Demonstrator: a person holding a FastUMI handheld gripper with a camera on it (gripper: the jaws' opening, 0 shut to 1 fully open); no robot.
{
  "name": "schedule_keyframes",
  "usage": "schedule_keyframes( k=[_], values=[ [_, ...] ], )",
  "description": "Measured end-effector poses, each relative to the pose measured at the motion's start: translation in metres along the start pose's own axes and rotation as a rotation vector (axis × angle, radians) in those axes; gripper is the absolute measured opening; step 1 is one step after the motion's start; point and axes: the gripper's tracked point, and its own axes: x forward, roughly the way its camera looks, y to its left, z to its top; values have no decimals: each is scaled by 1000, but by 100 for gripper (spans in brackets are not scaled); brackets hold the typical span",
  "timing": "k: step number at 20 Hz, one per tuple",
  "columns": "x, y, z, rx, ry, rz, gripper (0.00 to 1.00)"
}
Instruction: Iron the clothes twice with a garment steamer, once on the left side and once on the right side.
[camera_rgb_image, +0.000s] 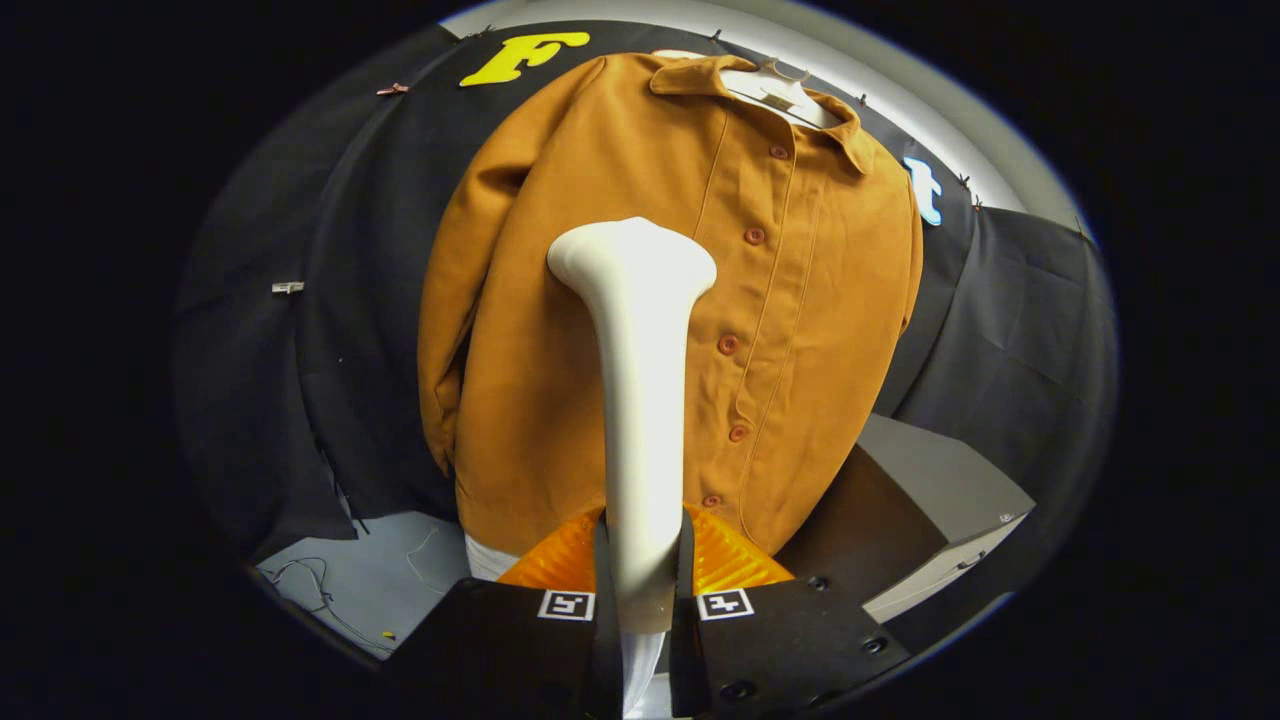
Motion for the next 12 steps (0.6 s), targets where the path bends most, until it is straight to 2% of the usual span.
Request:
schedule_keyframes(
  k=[12],
  values=[
    [10, 12, -87, -11, 137, 51, 23]
  ],
)
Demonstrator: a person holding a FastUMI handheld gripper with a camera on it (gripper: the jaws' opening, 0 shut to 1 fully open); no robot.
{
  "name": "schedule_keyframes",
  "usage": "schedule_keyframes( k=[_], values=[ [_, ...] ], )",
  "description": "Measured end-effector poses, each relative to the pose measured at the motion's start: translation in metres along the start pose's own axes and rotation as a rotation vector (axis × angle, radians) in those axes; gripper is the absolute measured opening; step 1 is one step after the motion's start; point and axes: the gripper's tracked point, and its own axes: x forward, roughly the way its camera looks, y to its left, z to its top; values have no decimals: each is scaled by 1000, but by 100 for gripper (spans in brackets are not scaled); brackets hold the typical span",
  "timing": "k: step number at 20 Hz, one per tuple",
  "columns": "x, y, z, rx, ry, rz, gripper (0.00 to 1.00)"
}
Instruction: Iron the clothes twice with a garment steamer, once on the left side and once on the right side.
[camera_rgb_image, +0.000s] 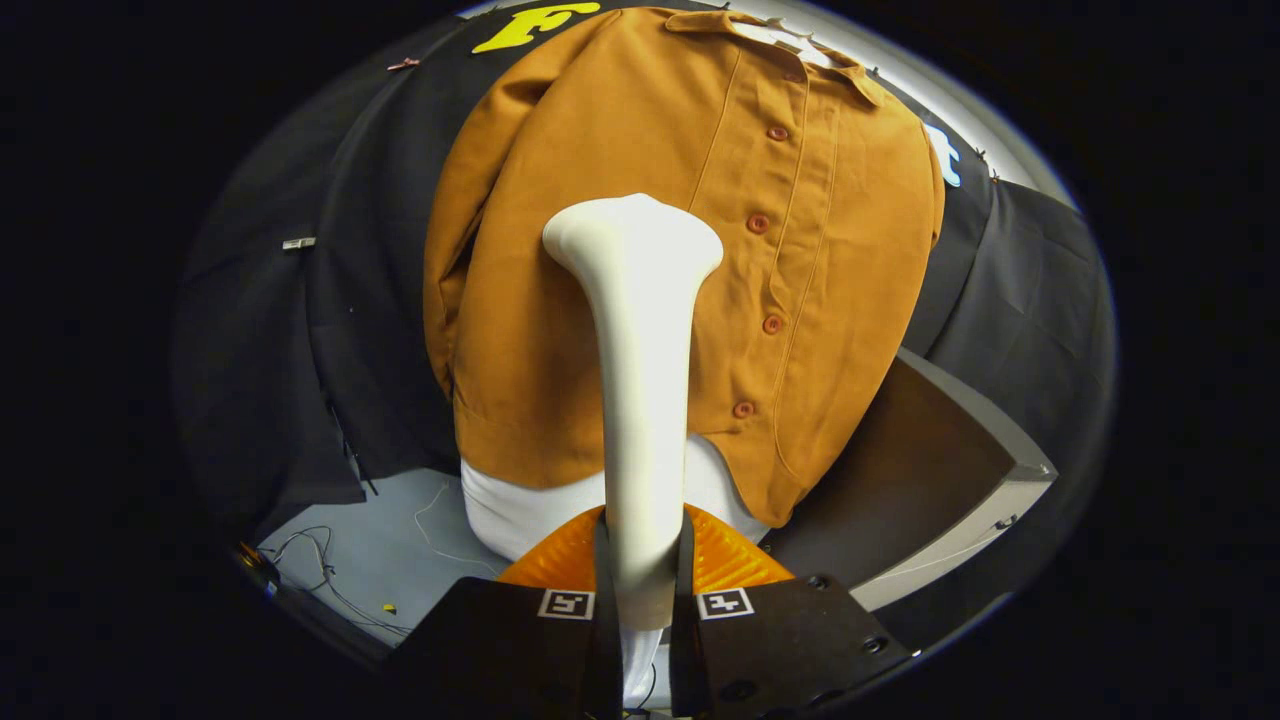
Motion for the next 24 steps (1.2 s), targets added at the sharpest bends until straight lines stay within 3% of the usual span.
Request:
schedule_keyframes(
  k=[6, 11, 24],
  values=[
    [0, -4, -37, 11, 53, 26, 22],
    [-22, -20, -34, 77, 21, 28, 22],
    [-103, -83, 65, 195, -189, 24, 22]
  ],
)
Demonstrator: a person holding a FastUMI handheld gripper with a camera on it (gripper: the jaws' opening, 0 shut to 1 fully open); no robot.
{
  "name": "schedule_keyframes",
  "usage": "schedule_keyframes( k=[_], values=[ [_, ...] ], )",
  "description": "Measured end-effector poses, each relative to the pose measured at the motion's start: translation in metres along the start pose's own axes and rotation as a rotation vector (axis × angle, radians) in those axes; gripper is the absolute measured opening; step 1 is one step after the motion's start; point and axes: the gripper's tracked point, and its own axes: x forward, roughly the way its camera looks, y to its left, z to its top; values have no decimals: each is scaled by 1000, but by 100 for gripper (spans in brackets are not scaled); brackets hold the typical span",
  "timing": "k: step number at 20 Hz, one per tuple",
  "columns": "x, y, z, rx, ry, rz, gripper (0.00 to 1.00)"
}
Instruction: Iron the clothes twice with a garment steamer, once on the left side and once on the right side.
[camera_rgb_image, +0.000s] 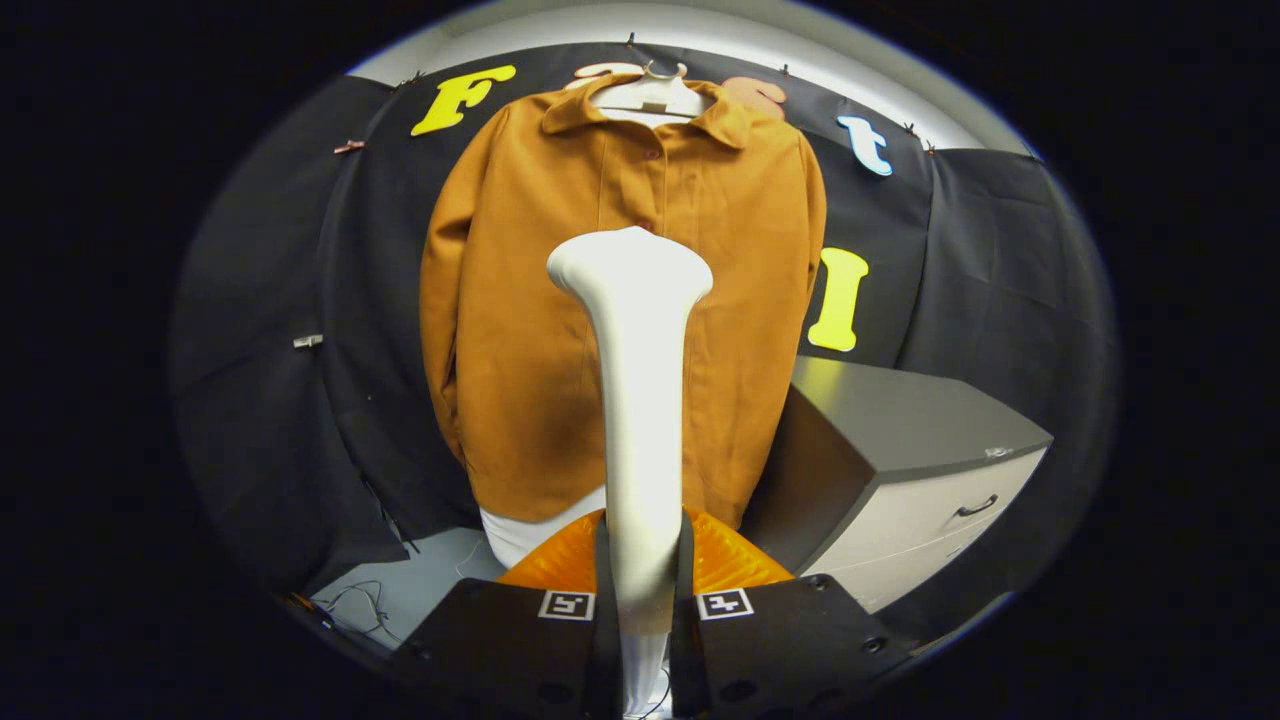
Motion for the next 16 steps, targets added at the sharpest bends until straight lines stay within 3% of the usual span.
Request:
schedule_keyframes(
  k=[16],
  values=[
    [-83, -87, 166, 79, -234, -97, 22]
  ],
)
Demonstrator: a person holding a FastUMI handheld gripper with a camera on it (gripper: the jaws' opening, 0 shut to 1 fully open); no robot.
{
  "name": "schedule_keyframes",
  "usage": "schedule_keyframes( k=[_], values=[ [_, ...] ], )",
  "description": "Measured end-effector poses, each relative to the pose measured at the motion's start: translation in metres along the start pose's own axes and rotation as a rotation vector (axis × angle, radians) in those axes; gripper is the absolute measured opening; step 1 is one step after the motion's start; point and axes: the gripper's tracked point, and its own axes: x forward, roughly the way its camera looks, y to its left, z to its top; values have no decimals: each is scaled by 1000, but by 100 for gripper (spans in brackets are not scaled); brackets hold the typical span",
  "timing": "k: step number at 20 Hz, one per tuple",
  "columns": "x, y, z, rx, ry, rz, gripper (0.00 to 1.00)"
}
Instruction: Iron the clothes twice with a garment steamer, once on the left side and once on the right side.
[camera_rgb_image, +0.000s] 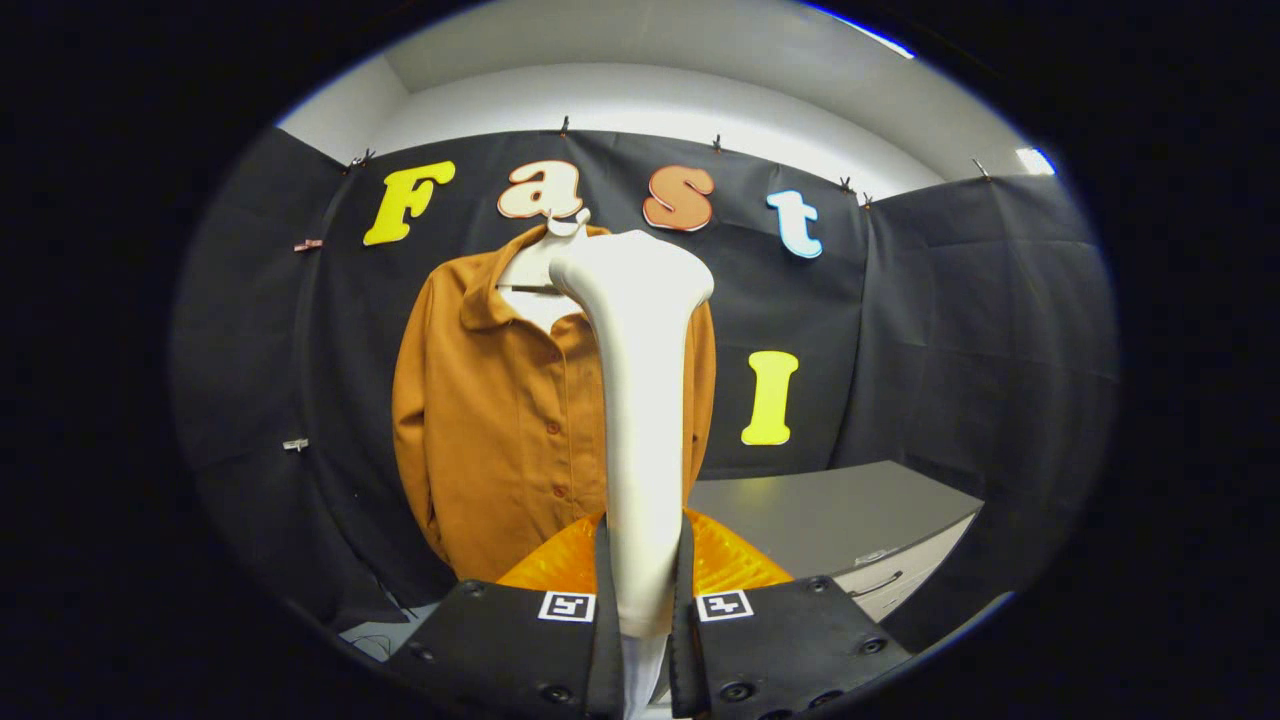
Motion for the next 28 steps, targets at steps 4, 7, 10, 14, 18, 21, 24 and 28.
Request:
schedule_keyframes(
  k=[4, 7, 10, 14, 18, 21, 24, 28],
  values=[
    [-20, -14, 40, 13, -50, -10, 22],
    [-34, -21, 60, 33, -71, -12, 22],
    [-48, -29, 75, 49, -107, -27, 22],
    [-58, -34, 87, 57, -143, -45, 22],
    [-65, -41, 96, 96, -167, -59, 22],
    [-66, -42, 99, 100, -174, -64, 22],
    [-65, -41, 98, 108, -176, -66, 22],
    [-64, -45, 96, 101, -173, -78, 22]
  ],
)
